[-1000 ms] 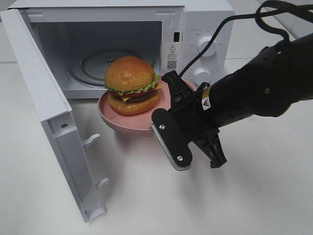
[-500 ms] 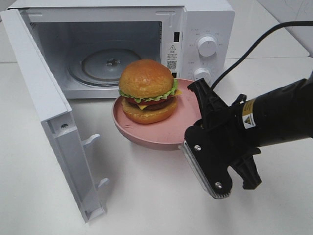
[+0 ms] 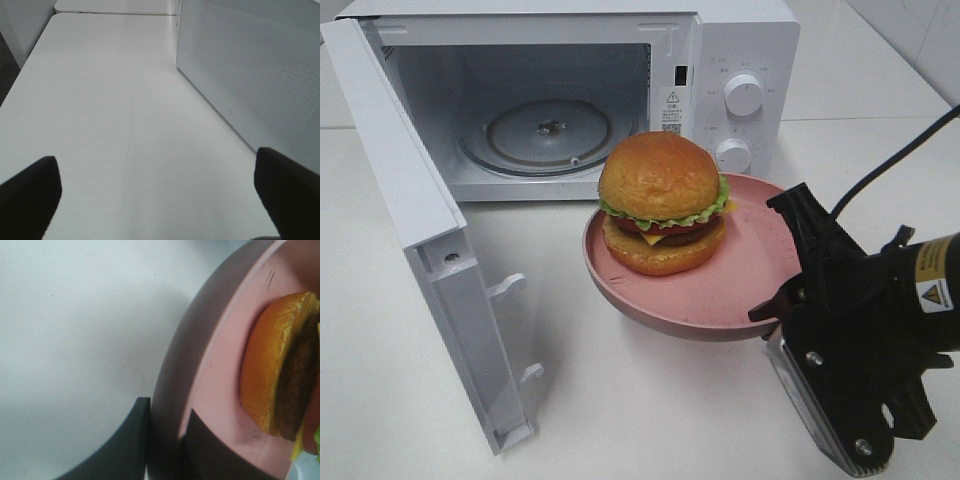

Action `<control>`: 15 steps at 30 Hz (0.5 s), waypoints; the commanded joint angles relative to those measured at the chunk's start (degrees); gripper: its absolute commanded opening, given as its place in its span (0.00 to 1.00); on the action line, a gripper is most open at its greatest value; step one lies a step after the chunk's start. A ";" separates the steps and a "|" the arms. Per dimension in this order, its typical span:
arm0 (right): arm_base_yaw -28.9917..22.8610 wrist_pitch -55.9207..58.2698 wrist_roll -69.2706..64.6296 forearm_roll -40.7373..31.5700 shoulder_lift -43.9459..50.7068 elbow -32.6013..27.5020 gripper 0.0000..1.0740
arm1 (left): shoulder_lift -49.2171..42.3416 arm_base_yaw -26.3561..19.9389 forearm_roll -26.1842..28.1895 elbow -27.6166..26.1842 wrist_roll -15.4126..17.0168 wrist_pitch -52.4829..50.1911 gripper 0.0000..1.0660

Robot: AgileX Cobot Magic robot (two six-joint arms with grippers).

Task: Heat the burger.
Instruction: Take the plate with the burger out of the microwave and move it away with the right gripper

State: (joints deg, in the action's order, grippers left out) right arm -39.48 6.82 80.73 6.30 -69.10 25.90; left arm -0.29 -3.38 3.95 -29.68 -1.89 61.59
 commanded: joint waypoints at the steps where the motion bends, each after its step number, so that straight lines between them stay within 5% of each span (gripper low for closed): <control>1: -0.06 -1.15 -0.57 0.29 5.10 -1.20 0.00 | -0.46 0.00 -0.17 0.06 0.06 -0.23 0.94; 15: -0.06 9.85 -12.15 8.37 16.16 -4.13 0.00 | -0.46 0.00 -0.17 0.06 0.06 -0.23 0.94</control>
State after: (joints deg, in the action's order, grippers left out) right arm -39.48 19.60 69.50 13.29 -53.97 21.37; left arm -0.29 -3.38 3.95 -29.68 -1.89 61.59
